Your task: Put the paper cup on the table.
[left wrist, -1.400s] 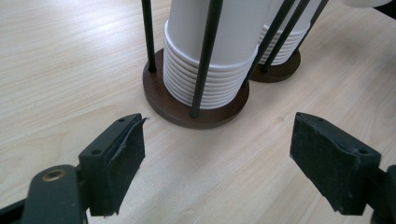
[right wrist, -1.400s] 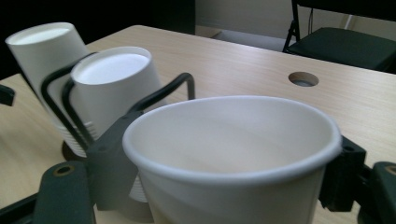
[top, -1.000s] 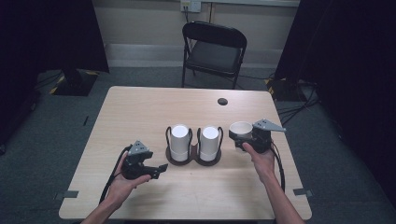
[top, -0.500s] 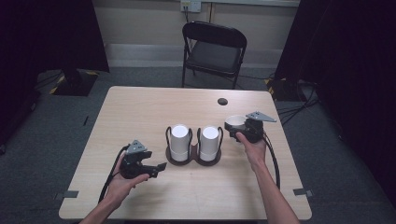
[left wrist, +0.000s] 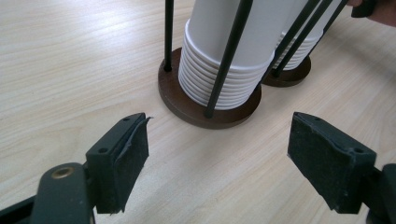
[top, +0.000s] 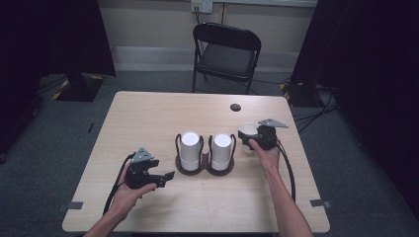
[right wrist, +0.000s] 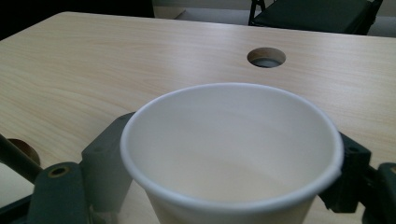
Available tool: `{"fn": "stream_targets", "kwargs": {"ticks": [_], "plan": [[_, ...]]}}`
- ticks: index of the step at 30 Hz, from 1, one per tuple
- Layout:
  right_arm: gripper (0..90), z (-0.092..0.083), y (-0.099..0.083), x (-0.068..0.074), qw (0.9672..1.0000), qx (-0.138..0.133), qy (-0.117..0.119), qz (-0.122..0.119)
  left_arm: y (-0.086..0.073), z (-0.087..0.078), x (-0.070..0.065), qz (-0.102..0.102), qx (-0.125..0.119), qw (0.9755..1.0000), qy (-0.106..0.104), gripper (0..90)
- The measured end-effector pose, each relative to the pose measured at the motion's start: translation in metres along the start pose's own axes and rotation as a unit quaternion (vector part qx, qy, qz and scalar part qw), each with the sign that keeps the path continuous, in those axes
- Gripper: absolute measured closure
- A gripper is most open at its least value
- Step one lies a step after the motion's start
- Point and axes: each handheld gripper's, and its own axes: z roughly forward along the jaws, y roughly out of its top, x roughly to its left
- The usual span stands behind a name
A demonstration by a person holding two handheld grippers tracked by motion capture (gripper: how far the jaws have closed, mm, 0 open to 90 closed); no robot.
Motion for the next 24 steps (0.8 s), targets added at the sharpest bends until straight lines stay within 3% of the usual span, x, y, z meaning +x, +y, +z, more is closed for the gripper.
{"fn": "stream_targets", "kwargs": {"ticks": [7,9,22,24], "plan": [[19.9,0.0,-0.004,0.0,0.9999,-0.01,-0.005,0.003,0.001,-0.001,0.002,-0.002,-0.002,1.0,0.001,20.4],[19.9,-0.002,-0.004,0.002,0.9999,-0.012,-0.004,-0.008,0.001,-0.001,0.003,-0.003,-0.004,1.0,0.003,20.4],[19.5,-0.012,-0.011,-0.002,0.9998,-0.005,-0.014,-0.01,0.001,-0.003,0.006,-0.009,-0.008,0.9999,0.008,20.5],[19.9,-0.013,-0.012,-0.001,0.9997,0.002,-0.015,-0.019,0.002,-0.003,0.007,-0.012,-0.01,0.9998,0.009,20.4]]}}
